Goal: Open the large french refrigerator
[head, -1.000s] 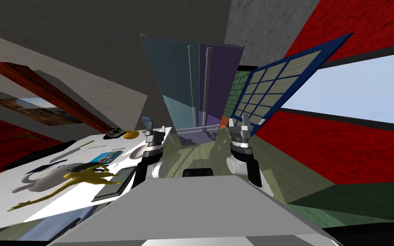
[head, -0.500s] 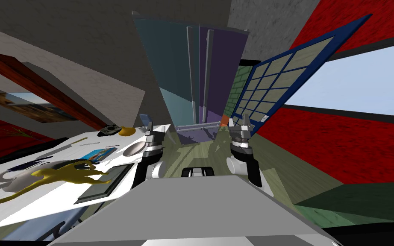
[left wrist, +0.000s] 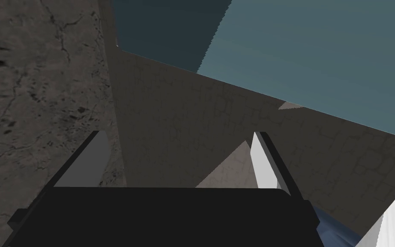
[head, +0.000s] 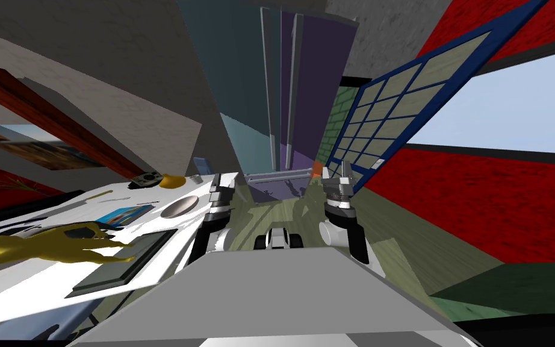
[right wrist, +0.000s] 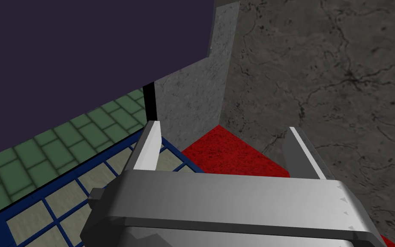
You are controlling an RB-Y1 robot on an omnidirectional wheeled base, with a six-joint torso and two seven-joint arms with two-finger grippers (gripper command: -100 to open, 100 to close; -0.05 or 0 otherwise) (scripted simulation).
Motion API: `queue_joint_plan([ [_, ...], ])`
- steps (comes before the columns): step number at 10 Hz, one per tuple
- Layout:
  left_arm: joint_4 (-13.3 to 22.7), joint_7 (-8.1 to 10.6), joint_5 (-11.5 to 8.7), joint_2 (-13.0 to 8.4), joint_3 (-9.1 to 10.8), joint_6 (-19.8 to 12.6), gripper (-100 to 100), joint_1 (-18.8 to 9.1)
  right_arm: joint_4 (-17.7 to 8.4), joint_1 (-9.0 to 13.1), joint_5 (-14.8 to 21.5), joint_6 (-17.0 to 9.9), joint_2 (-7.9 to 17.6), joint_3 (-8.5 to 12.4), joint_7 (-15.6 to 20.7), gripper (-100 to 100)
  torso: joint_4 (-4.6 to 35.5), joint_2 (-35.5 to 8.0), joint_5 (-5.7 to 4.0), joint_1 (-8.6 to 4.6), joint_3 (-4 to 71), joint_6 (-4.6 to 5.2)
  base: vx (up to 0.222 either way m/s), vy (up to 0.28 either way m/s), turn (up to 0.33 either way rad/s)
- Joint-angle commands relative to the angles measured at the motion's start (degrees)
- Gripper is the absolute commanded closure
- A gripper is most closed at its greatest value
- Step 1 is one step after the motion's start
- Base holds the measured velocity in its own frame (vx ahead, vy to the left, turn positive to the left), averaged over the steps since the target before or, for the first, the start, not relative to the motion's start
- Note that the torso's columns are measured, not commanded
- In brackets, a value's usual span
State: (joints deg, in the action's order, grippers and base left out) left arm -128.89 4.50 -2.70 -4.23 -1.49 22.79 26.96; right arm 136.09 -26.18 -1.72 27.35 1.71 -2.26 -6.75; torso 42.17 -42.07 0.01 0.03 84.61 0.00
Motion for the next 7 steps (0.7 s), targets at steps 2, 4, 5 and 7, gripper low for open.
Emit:
queue_joint_plan([
  [2, 4.6, -0.16, -0.1, -2.1, 0.07, 2.6, -100, -0.8, 0.0, 0.0, 0.0, 0.0, 0.0, 0.0, 0.0, 0, 0.1, -0.1, 0.0, -0.03, 0.0, 0.0, 0.088, -0.007, 0.007],
  [4, 8.4, -0.37, -0.1, -3.1, 0.0, 4.7, -100, -1.5, 0.0, 0.0, 0.0, 0.0, 0.0, 0.0, 0.0, 0, 0.2, -0.3, -0.02, -0.06, -0.1, 0.0, 0.068, -0.013, 0.013],
  [5, 10.2, -0.49, -0.1, -3.5, -0.04, 5.9, -100, -1.8, 0.0, 0.0, 0.0, 0.0, 0.0, 0.0, 0.0, 0, 0.1, -0.2, -0.01, -0.05, -0.1, 0.0, 0.099, -0.015, 0.017],
  [7, 12.8, -0.61, -0.1, -3.9, -0.09, 7.2, -100, -2.2, 0.0, 0.0, 0.0, 0.0, 0.0, 0.0, 0.0, 0, 0.1, -0.1, 0.0, -0.01, 0.1, 0.0, 0.108, -0.007, 0.013],
])
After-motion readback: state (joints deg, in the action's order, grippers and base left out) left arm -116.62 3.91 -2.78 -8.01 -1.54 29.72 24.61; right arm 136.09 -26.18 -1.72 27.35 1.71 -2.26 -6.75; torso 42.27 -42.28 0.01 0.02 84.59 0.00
